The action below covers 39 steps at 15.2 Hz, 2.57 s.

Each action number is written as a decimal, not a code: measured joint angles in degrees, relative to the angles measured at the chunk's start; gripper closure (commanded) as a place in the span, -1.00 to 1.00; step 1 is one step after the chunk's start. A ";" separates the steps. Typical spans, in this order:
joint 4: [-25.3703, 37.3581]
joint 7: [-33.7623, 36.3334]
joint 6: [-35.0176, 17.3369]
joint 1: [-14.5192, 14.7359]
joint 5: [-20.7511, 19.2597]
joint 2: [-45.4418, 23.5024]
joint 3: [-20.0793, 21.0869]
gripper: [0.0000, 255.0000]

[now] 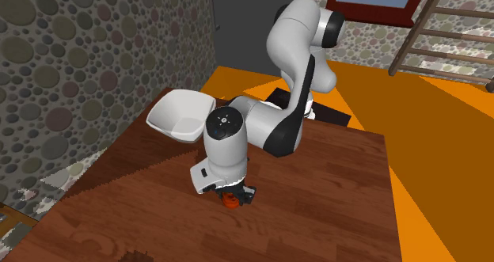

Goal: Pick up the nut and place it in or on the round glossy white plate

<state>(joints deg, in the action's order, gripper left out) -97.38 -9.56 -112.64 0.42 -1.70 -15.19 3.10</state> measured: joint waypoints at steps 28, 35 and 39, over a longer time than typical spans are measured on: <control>0.64 -1.38 9.45 -0.74 0.61 8.81 -0.33 1.00; -18.35 -4.04 6.37 -2.03 1.13 24.80 -1.61 1.00; -26.87 -5.79 6.34 -2.73 1.00 33.31 -2.72 1.00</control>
<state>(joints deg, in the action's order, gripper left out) -124.25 -15.35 -106.30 -2.31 -0.70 18.12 0.38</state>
